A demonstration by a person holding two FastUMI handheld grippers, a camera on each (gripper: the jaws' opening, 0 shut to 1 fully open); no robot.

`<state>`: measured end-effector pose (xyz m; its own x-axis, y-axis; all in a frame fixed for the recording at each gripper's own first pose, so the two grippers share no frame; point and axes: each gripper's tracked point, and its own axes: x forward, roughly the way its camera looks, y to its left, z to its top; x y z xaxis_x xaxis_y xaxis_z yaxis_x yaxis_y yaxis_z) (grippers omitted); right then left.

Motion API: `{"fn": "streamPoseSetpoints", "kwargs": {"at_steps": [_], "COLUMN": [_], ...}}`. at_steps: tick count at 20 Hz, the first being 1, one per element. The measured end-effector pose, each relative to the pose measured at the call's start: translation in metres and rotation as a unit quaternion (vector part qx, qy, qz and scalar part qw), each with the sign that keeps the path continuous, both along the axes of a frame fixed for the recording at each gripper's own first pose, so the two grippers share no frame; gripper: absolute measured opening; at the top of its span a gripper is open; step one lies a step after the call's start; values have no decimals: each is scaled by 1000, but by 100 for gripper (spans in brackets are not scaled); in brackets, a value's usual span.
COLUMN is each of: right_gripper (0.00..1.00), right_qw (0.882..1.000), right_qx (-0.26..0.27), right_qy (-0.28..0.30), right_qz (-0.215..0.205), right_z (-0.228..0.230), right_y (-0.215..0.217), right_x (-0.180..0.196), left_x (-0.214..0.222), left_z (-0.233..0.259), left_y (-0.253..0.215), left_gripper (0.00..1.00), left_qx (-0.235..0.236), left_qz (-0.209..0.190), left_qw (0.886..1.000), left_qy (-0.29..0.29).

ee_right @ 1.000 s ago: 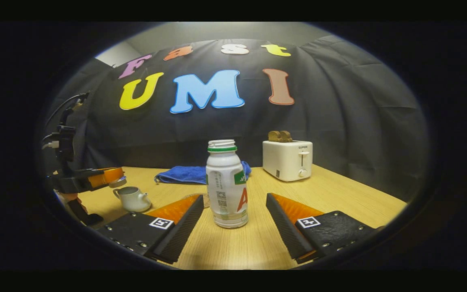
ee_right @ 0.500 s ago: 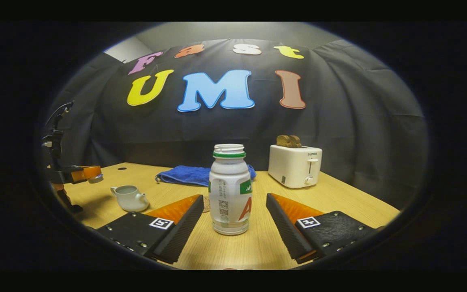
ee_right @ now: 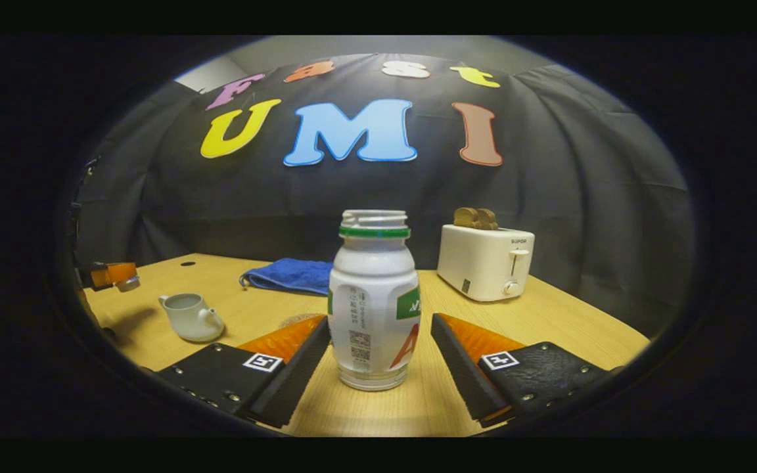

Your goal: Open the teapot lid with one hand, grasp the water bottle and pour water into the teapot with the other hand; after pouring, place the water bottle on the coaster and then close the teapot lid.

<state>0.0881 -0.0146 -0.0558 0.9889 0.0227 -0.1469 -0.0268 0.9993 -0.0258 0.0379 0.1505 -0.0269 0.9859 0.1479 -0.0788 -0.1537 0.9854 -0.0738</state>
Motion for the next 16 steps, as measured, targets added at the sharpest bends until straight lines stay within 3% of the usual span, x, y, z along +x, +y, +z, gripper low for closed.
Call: {"fn": "streamPoseSetpoints", "kwargs": {"at_steps": [1,2,5,8,12,16], "right_gripper": [89,75,72,72,72,72], "right_qw": [1000,1000,1000,995,973,940], "right_qx": [0,-1,-27,-100,-230,-338], "right_qy": [1,1,-1,-16,-30,-30], "right_qz": [-1,2,8,0,-2,23], "right_z": [-3,1,5,21,39,38], "right_y": [2,3,2,7,21,45], "right_x": [2,0,-1,3,13,22], "left_x": [0,0,1,1,-2,-4], "left_z": [-1,-1,-3,-1,3,5], "left_y": [0,0,-3,-5,0,5], "left_gripper": [7,11,11,11,11,7], "left_qx": [0,-1,-3,-5,-6,-15], "left_qz": [0,0,-4,-7,-2,0], "left_qw": [1000,1000,1000,1000,1000,1000], "left_qy": [0,1,3,3,-3,-8]}}
